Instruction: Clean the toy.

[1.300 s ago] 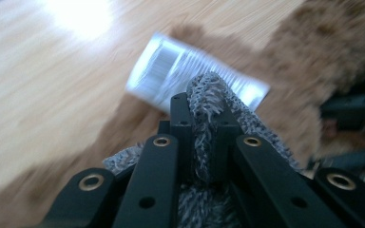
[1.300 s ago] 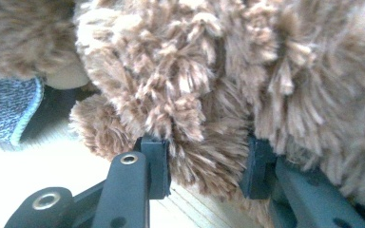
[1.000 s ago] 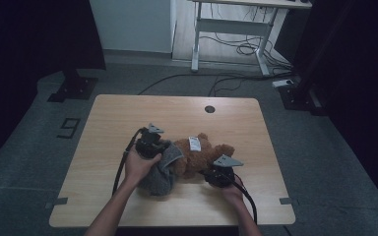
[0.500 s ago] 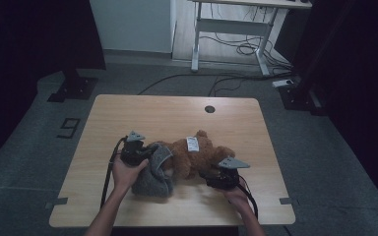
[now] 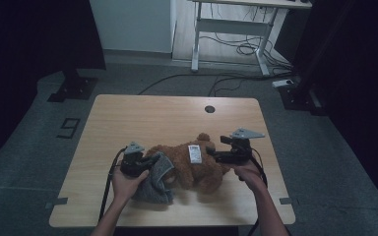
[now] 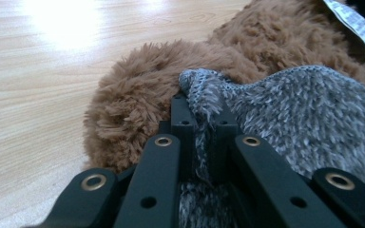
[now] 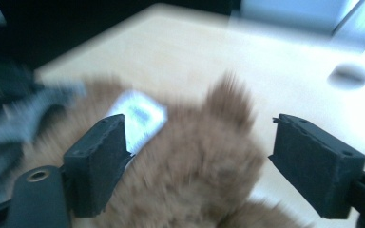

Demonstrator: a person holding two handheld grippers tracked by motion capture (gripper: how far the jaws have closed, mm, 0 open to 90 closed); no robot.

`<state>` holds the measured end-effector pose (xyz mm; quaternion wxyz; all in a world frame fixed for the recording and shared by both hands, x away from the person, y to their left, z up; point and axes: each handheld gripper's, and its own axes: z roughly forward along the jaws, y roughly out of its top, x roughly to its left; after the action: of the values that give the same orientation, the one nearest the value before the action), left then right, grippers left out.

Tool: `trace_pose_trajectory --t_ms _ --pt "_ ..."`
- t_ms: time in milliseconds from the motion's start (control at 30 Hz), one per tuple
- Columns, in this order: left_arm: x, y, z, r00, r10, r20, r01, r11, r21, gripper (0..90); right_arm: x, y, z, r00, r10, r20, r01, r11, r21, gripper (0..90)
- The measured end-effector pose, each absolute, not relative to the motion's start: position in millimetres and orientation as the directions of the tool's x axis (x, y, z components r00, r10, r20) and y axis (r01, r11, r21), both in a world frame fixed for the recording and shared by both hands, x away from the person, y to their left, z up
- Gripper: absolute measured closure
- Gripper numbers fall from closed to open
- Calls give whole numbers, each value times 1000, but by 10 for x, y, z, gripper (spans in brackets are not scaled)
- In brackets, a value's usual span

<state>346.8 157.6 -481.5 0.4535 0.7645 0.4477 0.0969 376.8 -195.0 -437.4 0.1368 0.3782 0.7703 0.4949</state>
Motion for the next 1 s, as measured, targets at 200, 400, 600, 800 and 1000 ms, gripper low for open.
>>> trace_pose_trajectory --t_ms 200,400,600,800,1000 --pt "3412 1594 -4861 591 758 -278 599 -182 780 842 3723 -1908 -4920 -665 677 316 564 177 807 165" --pt "3210 1649 -4933 609 737 -293 601 -187 777 843 3506 -1950 -5157 -715 594 370 579 206 789 326" --pt "3104 1650 -5000 619 736 -274 598 -215 772 844 3318 -1897 -5413 -765 562 314 539 293 789 397" --pt "3136 1632 -5043 600 763 -241 587 -216 780 844 3295 -1772 -5430 -764 613 200 478 331 814 500" --pt "3402 1614 -5007 552 797 -246 610 -184 771 843 3463 -1644 -5450 -708 694 131 453 304 838 530"
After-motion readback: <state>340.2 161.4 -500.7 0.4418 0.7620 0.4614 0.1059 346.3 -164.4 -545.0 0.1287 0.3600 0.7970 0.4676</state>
